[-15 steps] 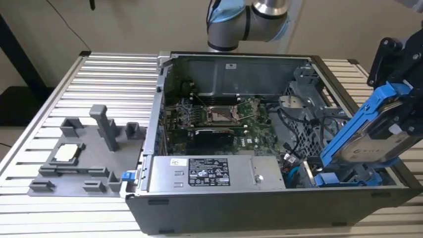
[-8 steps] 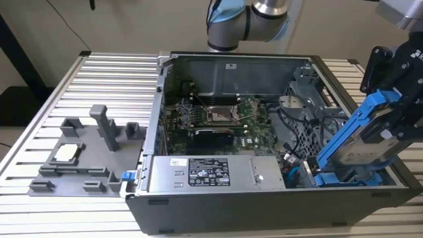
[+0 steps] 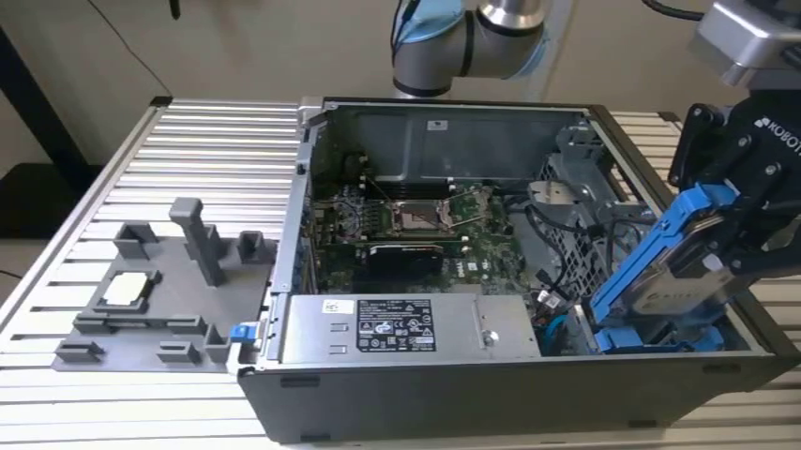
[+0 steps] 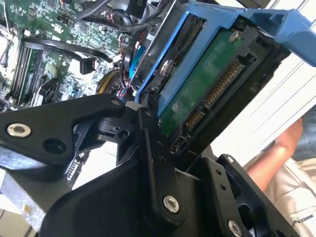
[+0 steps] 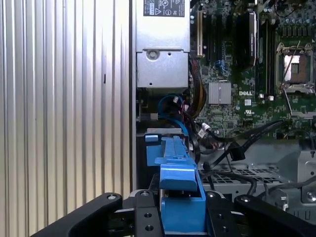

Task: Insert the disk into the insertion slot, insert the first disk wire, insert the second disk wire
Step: 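Insert the disk into the insertion slot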

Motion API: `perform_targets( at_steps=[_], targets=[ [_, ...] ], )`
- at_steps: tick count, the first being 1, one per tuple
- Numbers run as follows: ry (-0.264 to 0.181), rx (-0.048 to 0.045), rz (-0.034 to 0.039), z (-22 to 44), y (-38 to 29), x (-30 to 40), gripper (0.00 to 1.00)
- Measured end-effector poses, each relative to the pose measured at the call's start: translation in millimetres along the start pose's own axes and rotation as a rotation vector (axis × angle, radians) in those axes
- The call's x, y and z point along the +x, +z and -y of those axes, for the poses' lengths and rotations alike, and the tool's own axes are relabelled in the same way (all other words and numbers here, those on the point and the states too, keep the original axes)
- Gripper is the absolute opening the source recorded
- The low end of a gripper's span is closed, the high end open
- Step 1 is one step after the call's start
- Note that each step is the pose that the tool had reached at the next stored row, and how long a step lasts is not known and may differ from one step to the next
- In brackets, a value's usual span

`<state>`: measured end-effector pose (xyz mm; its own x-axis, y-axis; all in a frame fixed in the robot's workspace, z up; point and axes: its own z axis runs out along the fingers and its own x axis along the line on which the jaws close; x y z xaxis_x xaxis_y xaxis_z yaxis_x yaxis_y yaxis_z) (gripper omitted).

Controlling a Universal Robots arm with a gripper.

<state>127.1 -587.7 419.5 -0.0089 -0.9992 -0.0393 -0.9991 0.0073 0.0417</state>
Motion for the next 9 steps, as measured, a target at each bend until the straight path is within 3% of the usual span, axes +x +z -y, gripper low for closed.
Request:
perform_targets(
  at_steps=[5, 9],
  targets=[
    [-0.001, -0.0001, 0.0128, 0.2, 6.3, -0.8, 0.33],
    [-0.001, -0.0001, 0.0152, 0.5, 13.4, -0.5, 0.33]
  ],
)
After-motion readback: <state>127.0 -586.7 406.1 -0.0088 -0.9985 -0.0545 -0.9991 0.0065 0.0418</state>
